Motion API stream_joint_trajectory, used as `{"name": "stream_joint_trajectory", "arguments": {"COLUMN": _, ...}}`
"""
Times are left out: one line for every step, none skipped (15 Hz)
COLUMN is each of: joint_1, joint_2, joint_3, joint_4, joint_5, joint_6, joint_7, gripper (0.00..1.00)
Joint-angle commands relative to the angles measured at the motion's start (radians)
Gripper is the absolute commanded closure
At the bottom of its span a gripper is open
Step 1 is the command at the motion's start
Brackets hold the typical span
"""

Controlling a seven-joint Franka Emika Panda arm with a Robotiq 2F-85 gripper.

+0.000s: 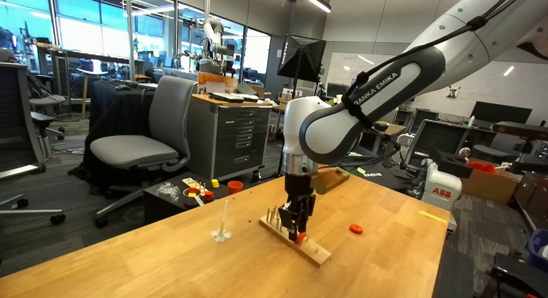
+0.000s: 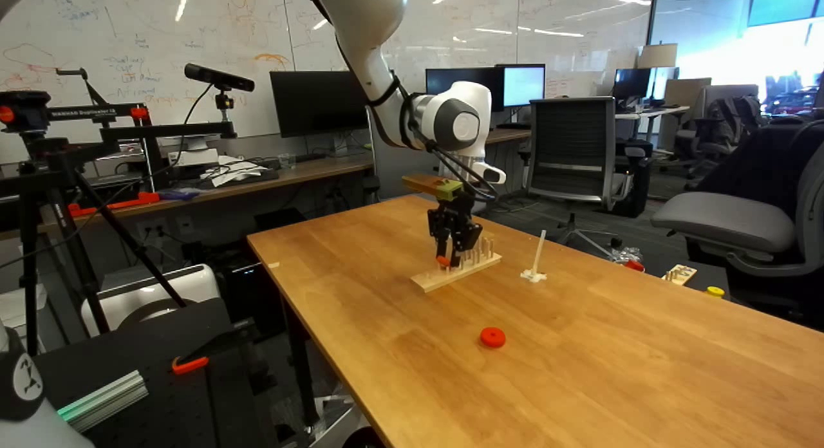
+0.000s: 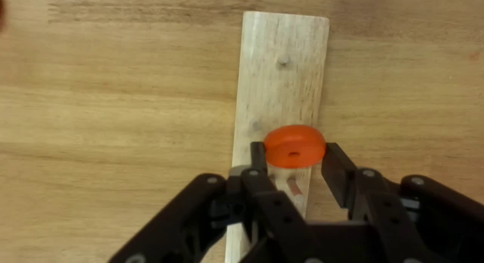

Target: Put an orange disk on the wooden base

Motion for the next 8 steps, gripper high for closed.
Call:
{"name": "stream_joint_trajectory", "arguments": {"joint_1": 0.001, "joint_2": -0.054, "joint_3": -0.002, "joint_4": -0.085, "joint_5": -0.003, "joint_6": 0.037, "joint_7": -0.011, "gripper": 0.82}}
{"name": "stream_joint_trajectory", "arguments": {"joint_1": 0.001, "joint_2": -0.06, "joint_3": -0.002, "joint_4": -0.094, "joint_5": -0.003, "joint_6": 0.038, "joint_7": -0.01, "gripper": 0.82}}
{"name": "stream_joint_trajectory", "arguments": {"joint_1": 0.002, "joint_2": -0.063, "joint_3": -0.002, "joint_4": -0.1, "joint_5": -0.003, "joint_6": 0.039, "joint_7": -0.008, "gripper": 0.82}}
{"name": "stream_joint_trajectory", "arguments": {"joint_1": 0.002, "joint_2": -0.068, "joint_3": -0.002, "joint_4": -0.108, "joint_5": -0.003, "joint_6": 0.043, "joint_7": -0.008, "gripper": 0.82}}
{"name": "stream_joint_trajectory", "arguments": {"joint_1": 0.003, "joint_2": -0.074, "joint_3": -0.001, "joint_4": -0.118, "joint_5": -0.003, "joint_6": 0.05, "joint_7": -0.009, "gripper": 0.82}}
{"name": "stream_joint_trajectory", "arguments": {"joint_1": 0.003, "joint_2": -0.08, "joint_3": 0.001, "joint_4": -0.128, "joint_5": -0.003, "joint_6": 0.061, "joint_7": -0.011, "gripper": 0.82}}
{"name": "stream_joint_trajectory", "arguments": {"joint_1": 0.003, "joint_2": -0.087, "joint_3": 0.002, "joint_4": -0.137, "joint_5": -0.003, "joint_6": 0.066, "joint_7": -0.012, "gripper": 0.82}}
{"name": "stream_joint_trajectory", "arguments": {"joint_1": 0.001, "joint_2": -0.095, "joint_3": 0.005, "joint_4": -0.146, "joint_5": -0.001, "joint_6": 0.07, "joint_7": -0.016, "gripper": 0.82}}
